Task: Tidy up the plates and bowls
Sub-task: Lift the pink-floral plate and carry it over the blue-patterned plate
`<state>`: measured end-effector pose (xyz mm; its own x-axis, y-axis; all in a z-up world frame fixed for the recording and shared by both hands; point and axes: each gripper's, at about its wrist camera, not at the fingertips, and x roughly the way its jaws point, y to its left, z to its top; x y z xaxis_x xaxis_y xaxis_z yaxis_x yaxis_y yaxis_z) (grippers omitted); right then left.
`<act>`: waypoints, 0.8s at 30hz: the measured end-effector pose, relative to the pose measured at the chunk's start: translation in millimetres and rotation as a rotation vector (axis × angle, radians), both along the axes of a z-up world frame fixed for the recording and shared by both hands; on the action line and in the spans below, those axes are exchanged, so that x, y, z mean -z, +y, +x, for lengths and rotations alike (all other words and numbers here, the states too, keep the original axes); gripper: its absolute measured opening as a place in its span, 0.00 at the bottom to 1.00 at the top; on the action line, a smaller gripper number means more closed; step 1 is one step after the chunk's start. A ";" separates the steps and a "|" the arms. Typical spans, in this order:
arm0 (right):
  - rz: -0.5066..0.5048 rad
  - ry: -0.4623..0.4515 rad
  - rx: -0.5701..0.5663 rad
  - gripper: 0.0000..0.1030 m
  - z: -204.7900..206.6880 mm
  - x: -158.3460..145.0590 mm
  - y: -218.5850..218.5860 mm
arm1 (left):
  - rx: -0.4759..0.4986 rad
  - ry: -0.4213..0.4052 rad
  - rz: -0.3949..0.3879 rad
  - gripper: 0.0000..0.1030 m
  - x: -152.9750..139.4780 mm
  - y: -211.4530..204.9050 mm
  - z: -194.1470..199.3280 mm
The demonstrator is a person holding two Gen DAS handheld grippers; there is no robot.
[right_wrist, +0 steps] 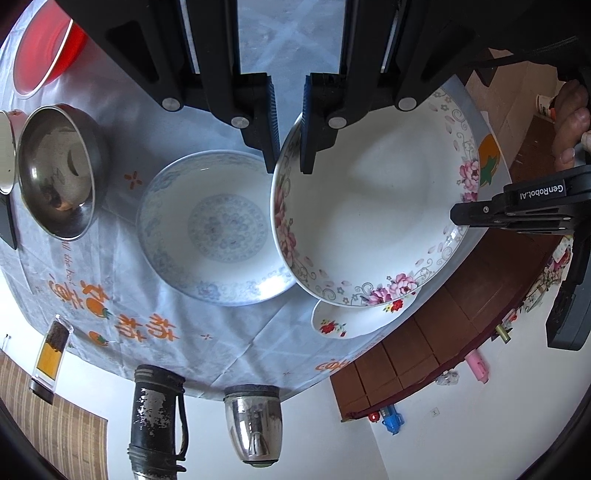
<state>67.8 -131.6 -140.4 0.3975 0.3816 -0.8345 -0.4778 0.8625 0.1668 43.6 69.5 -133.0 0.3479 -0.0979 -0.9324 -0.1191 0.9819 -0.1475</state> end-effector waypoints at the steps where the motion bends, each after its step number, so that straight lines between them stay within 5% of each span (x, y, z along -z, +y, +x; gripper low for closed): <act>1: 0.001 -0.004 0.006 0.11 0.9 -1.0 -1.8 | 0.004 -0.002 0.000 0.05 -0.7 -1.5 1.6; 24: 0.012 -0.046 0.114 0.11 26.9 -12.3 -41.1 | 0.092 -0.042 0.012 0.05 -14.9 -40.6 40.9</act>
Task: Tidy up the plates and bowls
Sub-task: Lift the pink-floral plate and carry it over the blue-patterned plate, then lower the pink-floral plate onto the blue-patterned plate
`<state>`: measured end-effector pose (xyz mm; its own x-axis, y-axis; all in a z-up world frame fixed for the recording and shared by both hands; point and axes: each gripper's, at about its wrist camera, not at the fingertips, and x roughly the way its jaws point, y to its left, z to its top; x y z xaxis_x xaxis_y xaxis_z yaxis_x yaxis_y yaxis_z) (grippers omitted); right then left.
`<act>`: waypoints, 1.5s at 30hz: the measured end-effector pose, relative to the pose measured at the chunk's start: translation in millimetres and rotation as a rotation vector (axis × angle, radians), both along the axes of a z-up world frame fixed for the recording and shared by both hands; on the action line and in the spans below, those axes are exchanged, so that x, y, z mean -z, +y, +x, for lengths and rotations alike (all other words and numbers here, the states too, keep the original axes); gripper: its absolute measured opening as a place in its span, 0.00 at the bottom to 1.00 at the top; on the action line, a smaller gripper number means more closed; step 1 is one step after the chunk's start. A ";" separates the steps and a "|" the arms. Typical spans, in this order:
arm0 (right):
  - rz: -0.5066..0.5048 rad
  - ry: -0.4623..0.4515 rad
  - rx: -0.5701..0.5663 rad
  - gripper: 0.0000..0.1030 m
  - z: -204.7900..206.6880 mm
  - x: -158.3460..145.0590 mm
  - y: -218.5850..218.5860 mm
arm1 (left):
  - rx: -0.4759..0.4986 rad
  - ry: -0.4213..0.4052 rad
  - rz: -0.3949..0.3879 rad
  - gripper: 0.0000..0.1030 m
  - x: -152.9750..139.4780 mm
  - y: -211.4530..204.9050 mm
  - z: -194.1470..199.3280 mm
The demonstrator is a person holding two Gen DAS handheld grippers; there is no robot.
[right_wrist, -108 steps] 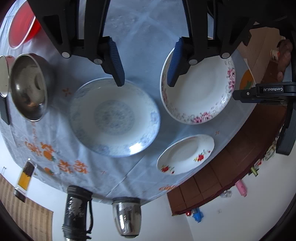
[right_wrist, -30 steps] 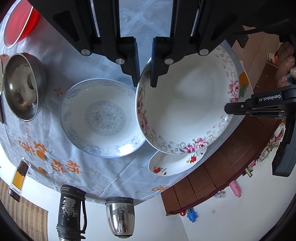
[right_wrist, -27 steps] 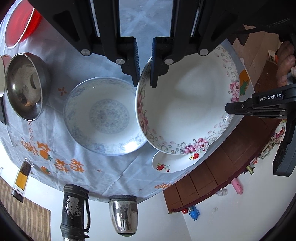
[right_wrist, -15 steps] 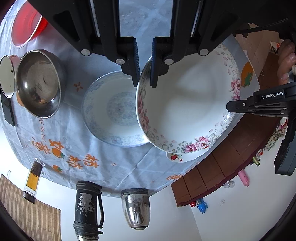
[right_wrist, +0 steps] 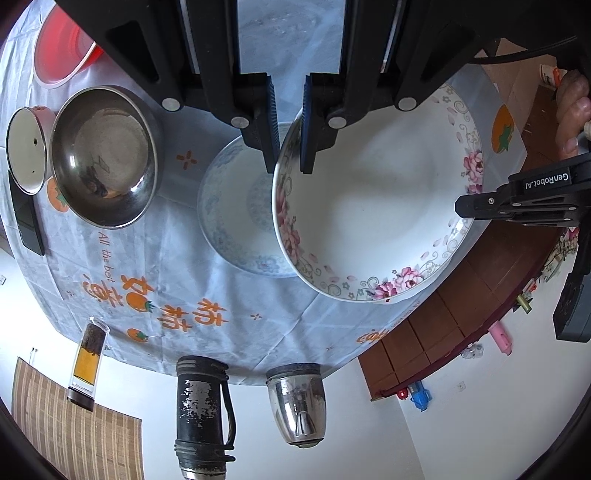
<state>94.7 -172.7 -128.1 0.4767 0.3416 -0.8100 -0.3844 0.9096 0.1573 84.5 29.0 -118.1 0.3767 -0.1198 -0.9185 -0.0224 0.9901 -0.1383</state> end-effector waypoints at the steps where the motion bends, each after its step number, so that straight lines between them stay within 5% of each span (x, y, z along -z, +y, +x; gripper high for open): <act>1: 0.000 -0.001 0.004 0.11 2.0 -0.4 -1.7 | 0.003 -0.001 0.000 0.05 -0.3 -1.5 1.0; 45: -0.014 0.033 0.097 0.11 43.9 16.7 -29.7 | 0.081 0.015 0.042 0.05 17.2 -36.1 51.3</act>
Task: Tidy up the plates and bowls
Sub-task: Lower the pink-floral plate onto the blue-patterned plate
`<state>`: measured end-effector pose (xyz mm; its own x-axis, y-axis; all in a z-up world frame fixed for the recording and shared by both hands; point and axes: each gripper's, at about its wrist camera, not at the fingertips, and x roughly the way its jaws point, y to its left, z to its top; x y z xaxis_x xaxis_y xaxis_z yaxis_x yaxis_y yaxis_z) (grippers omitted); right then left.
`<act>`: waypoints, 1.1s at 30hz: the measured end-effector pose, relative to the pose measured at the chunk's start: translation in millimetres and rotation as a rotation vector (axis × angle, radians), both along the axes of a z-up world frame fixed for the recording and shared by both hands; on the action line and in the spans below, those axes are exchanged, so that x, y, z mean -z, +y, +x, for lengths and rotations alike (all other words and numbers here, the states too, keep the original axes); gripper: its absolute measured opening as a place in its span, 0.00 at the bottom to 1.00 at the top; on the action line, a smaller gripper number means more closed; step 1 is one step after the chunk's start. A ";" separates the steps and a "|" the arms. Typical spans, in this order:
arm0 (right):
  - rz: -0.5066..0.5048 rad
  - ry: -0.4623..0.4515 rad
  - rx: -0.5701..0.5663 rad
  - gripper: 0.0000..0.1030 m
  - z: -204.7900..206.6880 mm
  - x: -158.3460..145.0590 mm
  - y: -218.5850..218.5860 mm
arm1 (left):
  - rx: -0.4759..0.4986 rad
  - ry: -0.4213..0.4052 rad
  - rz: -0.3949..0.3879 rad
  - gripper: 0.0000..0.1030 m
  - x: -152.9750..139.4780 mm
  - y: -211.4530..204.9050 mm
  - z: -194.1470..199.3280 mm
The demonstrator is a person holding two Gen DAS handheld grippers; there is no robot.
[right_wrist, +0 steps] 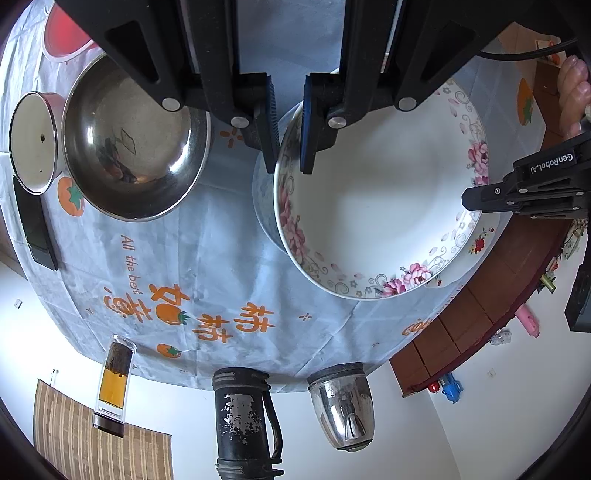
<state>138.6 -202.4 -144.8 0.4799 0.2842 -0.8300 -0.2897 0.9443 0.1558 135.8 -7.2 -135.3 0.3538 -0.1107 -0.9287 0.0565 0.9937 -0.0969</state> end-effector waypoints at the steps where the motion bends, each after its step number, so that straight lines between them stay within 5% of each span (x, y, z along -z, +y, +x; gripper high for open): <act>1: -0.002 0.001 0.001 0.11 0.6 0.5 -0.2 | 0.002 0.004 0.000 0.05 1.8 -0.6 1.4; 33: -0.040 0.055 0.008 0.11 24.4 25.0 -0.7 | 0.016 0.055 0.016 0.06 31.0 -6.5 23.7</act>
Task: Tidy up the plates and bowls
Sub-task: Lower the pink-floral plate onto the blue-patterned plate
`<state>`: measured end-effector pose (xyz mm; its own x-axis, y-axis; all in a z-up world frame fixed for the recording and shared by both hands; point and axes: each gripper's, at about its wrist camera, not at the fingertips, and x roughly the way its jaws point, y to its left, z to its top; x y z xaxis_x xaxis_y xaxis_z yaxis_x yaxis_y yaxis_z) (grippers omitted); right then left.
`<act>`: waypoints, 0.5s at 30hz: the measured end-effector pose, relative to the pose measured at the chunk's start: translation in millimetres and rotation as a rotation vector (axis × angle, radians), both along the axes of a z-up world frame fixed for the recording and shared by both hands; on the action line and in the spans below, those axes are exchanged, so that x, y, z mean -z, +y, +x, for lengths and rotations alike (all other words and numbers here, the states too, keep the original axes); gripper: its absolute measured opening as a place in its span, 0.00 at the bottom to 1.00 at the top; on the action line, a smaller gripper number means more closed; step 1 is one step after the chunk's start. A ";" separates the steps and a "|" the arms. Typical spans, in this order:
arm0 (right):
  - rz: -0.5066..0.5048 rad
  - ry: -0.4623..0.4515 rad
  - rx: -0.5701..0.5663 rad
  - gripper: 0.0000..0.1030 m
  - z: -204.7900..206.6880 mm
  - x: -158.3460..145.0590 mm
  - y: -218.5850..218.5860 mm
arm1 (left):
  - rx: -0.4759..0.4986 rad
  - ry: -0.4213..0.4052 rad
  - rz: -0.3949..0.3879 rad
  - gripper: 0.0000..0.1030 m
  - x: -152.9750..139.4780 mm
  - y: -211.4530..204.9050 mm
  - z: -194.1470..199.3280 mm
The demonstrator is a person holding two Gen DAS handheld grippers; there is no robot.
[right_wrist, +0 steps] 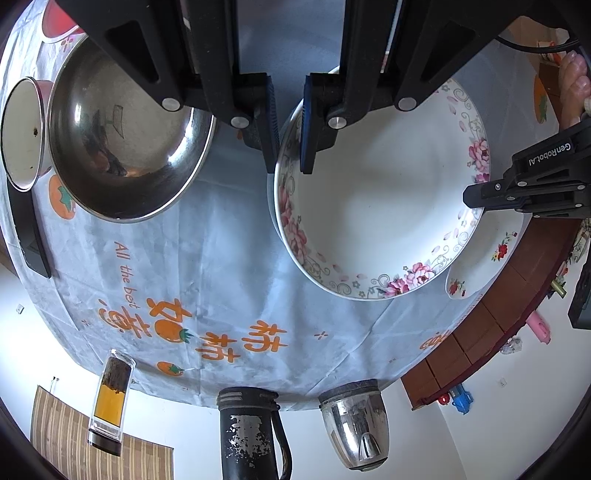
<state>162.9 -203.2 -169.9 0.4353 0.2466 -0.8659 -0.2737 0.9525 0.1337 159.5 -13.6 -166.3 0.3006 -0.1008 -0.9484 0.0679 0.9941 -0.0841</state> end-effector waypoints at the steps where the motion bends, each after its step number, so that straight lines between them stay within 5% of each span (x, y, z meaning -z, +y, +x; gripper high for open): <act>1: 0.000 0.001 0.000 0.11 0.6 0.3 0.0 | -0.001 0.001 0.000 0.06 0.6 -0.2 0.4; 15: -0.008 0.010 -0.006 0.11 5.6 4.4 1.6 | -0.011 0.012 -0.006 0.06 3.6 1.7 4.8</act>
